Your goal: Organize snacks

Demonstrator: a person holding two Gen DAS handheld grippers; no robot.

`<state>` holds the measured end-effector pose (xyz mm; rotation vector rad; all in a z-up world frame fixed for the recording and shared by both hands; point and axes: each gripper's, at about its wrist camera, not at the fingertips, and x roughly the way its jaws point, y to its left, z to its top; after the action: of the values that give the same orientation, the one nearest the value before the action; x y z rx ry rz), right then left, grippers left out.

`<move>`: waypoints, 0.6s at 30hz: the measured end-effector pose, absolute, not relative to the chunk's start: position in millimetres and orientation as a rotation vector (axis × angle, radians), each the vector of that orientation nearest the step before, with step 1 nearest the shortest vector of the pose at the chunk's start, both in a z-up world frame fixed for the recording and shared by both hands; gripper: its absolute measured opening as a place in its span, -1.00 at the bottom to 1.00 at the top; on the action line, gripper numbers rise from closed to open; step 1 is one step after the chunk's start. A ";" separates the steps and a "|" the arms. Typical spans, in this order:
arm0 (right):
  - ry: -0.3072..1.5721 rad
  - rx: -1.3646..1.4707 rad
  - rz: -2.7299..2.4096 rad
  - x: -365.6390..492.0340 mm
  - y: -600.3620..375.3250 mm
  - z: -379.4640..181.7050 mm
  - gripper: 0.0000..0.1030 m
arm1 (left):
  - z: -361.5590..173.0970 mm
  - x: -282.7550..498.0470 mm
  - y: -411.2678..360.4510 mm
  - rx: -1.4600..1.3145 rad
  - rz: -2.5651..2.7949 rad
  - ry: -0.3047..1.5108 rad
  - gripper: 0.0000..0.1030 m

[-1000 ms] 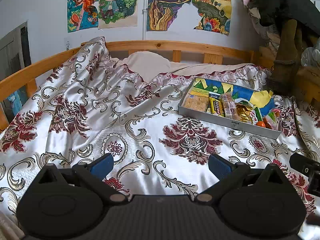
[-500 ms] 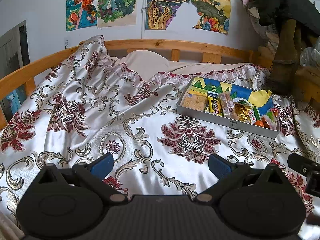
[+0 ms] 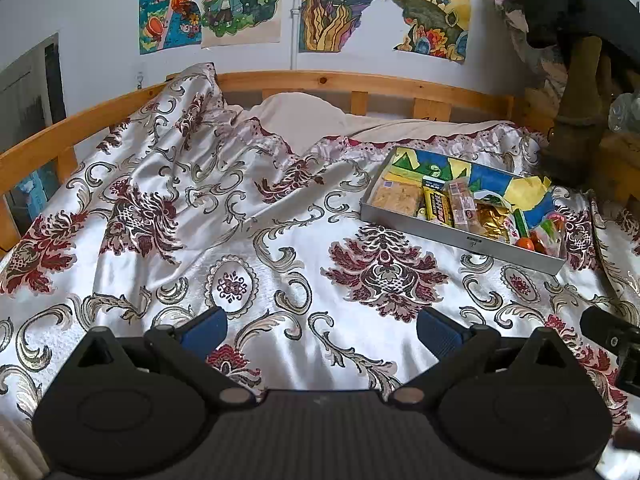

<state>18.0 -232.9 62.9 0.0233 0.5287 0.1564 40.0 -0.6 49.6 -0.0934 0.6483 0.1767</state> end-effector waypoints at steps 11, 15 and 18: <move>0.529 0.024 0.157 18.1 -232.8 62.8 0.99 | 47.7 40.8 -2.6 -0.085 0.170 0.662 0.99; 0.530 0.023 0.156 18.4 -233.0 63.1 0.99 | 47.1 40.7 -3.1 -0.088 0.166 0.663 0.99; 0.531 0.024 0.156 18.4 -232.9 63.2 0.99 | 46.5 40.7 -4.5 -0.086 0.163 0.667 0.99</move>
<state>18.4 -232.9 63.2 0.0236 0.5306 0.1563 40.7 -4.5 46.5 -0.0865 0.6674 0.1626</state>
